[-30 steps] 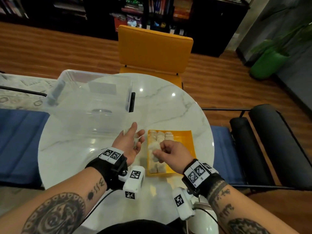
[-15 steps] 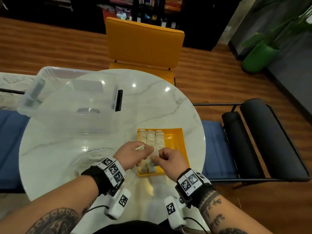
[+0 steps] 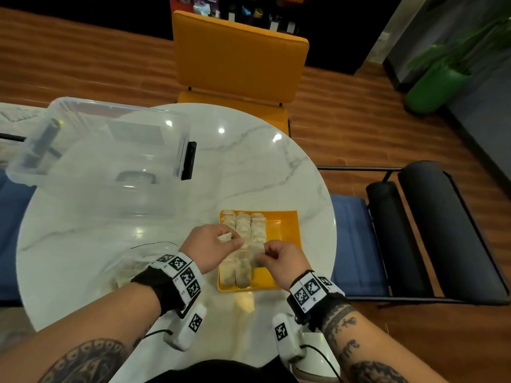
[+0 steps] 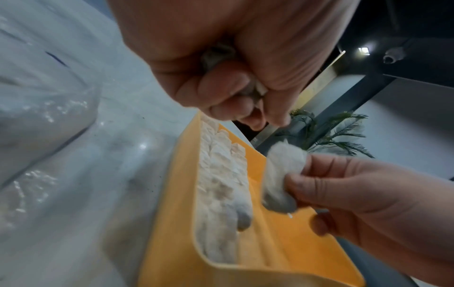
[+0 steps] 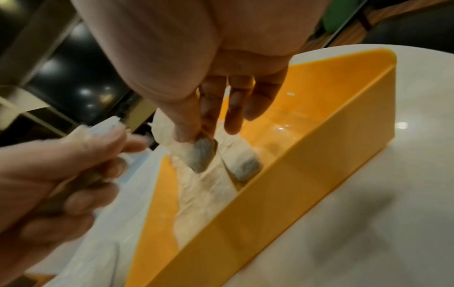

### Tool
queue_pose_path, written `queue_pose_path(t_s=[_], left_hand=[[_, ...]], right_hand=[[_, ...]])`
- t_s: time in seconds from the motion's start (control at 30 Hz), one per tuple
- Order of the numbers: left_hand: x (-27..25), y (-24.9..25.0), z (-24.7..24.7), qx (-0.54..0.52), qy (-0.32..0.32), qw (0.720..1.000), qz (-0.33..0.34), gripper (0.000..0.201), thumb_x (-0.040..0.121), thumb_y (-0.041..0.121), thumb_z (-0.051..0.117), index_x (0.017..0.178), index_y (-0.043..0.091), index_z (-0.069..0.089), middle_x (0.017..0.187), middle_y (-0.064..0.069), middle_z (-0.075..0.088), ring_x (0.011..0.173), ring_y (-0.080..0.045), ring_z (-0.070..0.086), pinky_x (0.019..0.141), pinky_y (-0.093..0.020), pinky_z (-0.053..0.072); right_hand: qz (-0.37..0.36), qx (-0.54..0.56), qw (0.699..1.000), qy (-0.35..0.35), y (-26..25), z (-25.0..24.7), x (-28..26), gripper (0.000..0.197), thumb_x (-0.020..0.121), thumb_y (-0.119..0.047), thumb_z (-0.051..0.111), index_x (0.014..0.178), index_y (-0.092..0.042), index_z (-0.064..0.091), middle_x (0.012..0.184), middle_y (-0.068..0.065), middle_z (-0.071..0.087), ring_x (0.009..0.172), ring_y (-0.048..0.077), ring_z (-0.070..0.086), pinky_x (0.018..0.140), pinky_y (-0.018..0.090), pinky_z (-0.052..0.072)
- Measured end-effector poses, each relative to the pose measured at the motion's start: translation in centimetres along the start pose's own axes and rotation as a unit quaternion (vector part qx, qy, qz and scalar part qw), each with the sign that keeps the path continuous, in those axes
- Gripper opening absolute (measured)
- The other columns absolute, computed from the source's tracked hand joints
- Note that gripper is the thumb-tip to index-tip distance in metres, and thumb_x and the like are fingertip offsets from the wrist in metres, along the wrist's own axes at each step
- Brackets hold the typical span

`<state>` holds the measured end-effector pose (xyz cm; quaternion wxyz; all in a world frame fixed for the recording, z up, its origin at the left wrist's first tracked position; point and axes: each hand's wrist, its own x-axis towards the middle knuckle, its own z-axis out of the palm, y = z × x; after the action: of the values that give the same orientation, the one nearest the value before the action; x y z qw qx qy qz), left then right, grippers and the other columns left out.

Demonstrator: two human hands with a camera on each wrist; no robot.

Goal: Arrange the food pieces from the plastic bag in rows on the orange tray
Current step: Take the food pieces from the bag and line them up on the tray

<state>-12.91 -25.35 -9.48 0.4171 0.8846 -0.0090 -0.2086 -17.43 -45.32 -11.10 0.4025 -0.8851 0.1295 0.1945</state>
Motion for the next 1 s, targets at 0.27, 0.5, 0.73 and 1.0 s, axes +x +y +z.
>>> queue_pose_path(t_s=[0.27,0.5,0.73,1.0], left_hand=[[0.8,-3.0,0.1,0.098,0.030,0.990,-0.098,0.047,0.086,0.045,0.067,0.127,0.024,0.059,0.123,-0.005,0.065,0.111,-0.022,0.061,0.085,-0.028,0.047],[1.0,-3.0,0.2,0.111,0.028,0.989,-0.095,0.041,0.086,0.043,0.067,0.123,0.025,0.063,0.120,-0.002,0.066,0.109,-0.020,0.061,0.082,-0.025,0.045],[1.1,-2.9,0.0,0.105,0.019,0.990,-0.096,0.046,0.084,0.044,0.069,0.125,0.026,0.061,0.123,-0.001,0.065,0.111,-0.019,0.060,0.086,-0.028,0.048],[0.7,-1.7,-0.9,0.006,0.000,0.997,-0.076,0.043,0.085,0.042,0.069,0.123,0.029,0.054,0.129,0.002,0.058,0.110,-0.019,0.062,0.081,-0.027,0.048]], right_hand=[[0.074,-0.150,0.984,-0.052,1.1,0.3,2.9,0.008,0.086,-0.024,0.070,0.093,-0.027,0.067,0.092,-0.002,0.068,0.082,0.016,0.060,0.069,0.025,0.046],[0.116,-0.183,0.975,-0.052,0.8,0.5,4.7,0.005,0.085,-0.024,0.070,0.089,-0.027,0.068,0.091,-0.002,0.069,0.082,0.018,0.063,0.071,0.025,0.051],[0.136,-0.185,0.971,-0.065,0.2,0.4,5.0,0.020,0.083,-0.032,0.076,0.092,-0.023,0.060,0.097,0.001,0.067,0.092,0.022,0.064,0.079,0.031,0.054],[0.118,-0.139,0.983,-0.007,-1.4,-0.3,3.5,0.032,0.085,-0.032,0.074,0.110,-0.019,0.057,0.103,0.000,0.063,0.099,0.022,0.063,0.083,0.031,0.052]])
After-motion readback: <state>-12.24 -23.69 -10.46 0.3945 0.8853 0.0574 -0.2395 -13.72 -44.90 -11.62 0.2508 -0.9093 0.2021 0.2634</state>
